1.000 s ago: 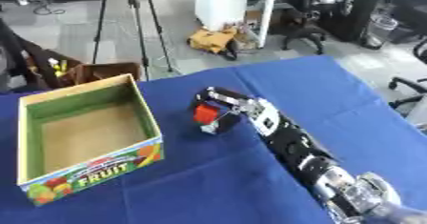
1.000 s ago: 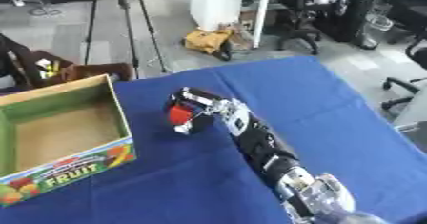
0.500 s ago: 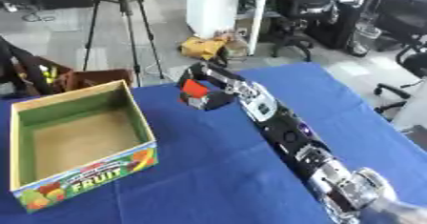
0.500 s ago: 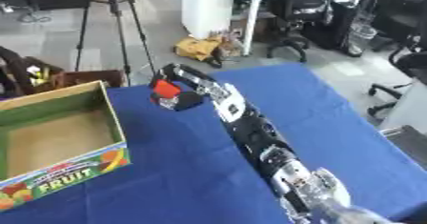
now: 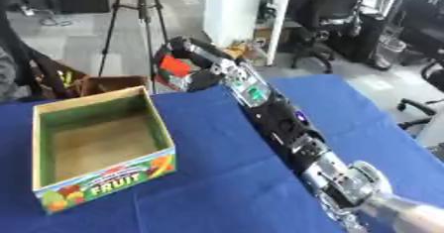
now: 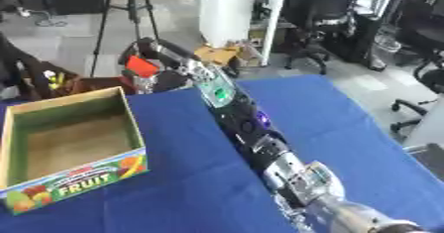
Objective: Pick up objects on the table and place them in the box.
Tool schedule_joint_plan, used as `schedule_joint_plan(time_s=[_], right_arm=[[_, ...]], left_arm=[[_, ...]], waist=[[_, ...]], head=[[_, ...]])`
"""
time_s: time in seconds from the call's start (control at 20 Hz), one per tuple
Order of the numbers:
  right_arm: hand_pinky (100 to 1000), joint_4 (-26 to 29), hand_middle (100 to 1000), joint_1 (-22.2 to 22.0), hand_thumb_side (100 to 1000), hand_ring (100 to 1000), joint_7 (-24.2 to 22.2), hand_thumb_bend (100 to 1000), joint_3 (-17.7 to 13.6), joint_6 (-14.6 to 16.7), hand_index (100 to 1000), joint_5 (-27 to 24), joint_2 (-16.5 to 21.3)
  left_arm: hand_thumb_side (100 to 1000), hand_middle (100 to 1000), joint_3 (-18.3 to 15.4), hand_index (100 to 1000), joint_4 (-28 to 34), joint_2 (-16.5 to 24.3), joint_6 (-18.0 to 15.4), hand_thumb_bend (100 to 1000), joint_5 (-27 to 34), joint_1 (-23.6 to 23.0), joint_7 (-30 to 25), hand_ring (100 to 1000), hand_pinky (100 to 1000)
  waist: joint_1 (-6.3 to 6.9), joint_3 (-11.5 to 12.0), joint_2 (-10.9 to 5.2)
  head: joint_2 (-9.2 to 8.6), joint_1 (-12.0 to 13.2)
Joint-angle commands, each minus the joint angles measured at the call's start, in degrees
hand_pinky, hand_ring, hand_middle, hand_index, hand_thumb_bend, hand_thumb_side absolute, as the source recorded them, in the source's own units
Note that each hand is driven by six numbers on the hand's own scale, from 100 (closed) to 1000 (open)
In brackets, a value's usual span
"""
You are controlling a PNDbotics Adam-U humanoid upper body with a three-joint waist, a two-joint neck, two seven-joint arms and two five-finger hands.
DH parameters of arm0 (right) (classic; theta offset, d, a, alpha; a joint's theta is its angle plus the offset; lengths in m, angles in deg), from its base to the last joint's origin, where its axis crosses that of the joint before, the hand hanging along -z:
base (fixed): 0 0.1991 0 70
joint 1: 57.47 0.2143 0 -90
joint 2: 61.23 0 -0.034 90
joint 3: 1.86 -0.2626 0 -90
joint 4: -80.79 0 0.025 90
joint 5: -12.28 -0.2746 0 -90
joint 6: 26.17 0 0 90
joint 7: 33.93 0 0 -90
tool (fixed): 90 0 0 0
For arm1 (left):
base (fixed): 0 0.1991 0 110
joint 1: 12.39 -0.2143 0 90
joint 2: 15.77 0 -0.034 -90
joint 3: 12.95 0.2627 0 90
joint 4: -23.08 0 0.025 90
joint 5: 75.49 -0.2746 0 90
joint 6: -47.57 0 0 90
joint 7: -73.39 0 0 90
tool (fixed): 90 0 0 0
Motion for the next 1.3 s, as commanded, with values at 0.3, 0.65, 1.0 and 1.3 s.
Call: schedule_joint_plan(time_s=[0.3,0.65,1.0,1.3], right_arm=[[733,-3.6,531,0.5,356,358,-0.2,100,0.2,6.3,699,14.2,-2.6],[749,-4.7,625,0.5,444,453,3.7,159,0.9,8.8,779,20.0,-2.8],[837,-0.4,860,-1.4,556,807,-1.2,604,3.5,14.3,890,26.3,-2.1],[891,1.1,919,-1.7,564,895,-2.1,597,1.5,14.7,899,31.8,-3.6]], left_arm=[[799,441,0.5,621,1.5,-0.1,-1.1,539,0.7,1.3,0.0,795,441],[798,441,0.7,621,1.5,-0.2,-1.1,535,0.8,1.5,-0.1,796,445],[799,441,0.7,621,1.6,-0.4,-1.0,535,0.7,1.6,-0.1,797,445],[798,440,0.5,620,1.5,-0.4,-1.1,534,0.7,1.5,0.1,798,444]], waist=[[0.46,2.9,-1.53],[0.31,3.0,-1.38],[0.14,2.1,-0.98],[0.32,0.7,-0.75]], head=[[-1.05,-1.7],[-1.21,-1.9],[-1.37,-1.8],[-1.32,-1.4]])
